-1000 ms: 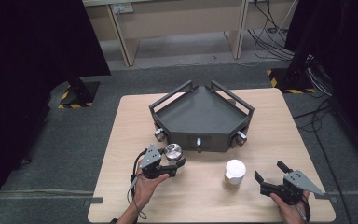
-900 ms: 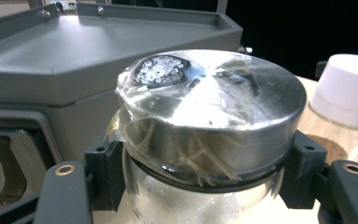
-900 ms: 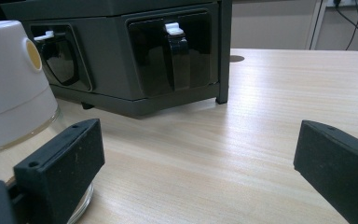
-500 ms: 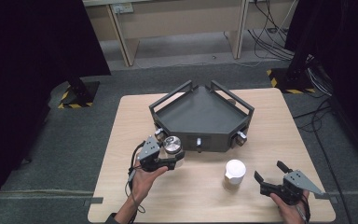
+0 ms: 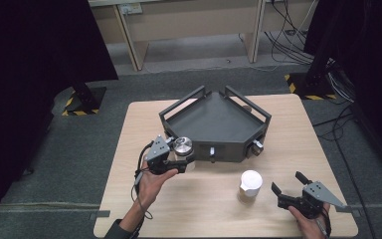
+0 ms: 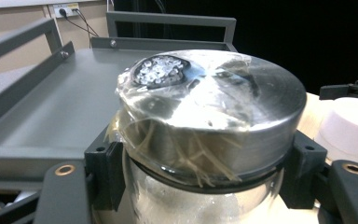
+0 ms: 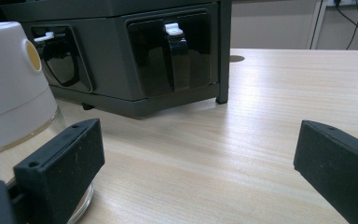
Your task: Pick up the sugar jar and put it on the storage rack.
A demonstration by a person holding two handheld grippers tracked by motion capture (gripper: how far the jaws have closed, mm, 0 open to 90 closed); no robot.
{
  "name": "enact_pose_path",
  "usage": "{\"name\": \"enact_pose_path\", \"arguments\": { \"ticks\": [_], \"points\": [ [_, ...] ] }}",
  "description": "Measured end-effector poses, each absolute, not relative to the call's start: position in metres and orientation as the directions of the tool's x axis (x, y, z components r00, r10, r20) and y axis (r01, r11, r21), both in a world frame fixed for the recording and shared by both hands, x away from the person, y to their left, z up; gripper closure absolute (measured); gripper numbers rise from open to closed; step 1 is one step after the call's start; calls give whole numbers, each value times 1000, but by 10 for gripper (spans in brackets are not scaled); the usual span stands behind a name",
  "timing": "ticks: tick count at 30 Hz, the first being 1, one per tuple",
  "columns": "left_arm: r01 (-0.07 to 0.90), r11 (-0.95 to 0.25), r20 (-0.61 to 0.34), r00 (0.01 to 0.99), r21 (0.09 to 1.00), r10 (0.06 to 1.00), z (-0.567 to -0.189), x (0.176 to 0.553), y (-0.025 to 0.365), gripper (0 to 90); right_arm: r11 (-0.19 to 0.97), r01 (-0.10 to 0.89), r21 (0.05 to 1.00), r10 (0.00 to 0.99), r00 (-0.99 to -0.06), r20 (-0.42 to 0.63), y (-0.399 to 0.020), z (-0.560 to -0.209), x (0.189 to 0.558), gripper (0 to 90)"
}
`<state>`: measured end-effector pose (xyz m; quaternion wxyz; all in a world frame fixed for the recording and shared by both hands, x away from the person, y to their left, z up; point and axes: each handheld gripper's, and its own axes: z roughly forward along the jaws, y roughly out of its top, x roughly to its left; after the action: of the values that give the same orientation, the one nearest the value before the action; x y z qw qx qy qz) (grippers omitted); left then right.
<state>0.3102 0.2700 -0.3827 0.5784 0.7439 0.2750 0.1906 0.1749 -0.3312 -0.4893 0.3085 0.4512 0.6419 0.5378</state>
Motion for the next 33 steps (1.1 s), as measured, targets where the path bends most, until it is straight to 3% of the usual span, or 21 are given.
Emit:
{"name": "enact_pose_path", "arguments": {
  "ticks": [21,33],
  "points": [
    [171,-177,-16,762,969,648,-344,332,257,311,11,248,969,910,-404,93,-332,-489,175,19],
    [172,-163,-15,731,971,682,-341,348,252,311,12,247,969,909,-406,92,-332,-489,175,19]
  ]
}}
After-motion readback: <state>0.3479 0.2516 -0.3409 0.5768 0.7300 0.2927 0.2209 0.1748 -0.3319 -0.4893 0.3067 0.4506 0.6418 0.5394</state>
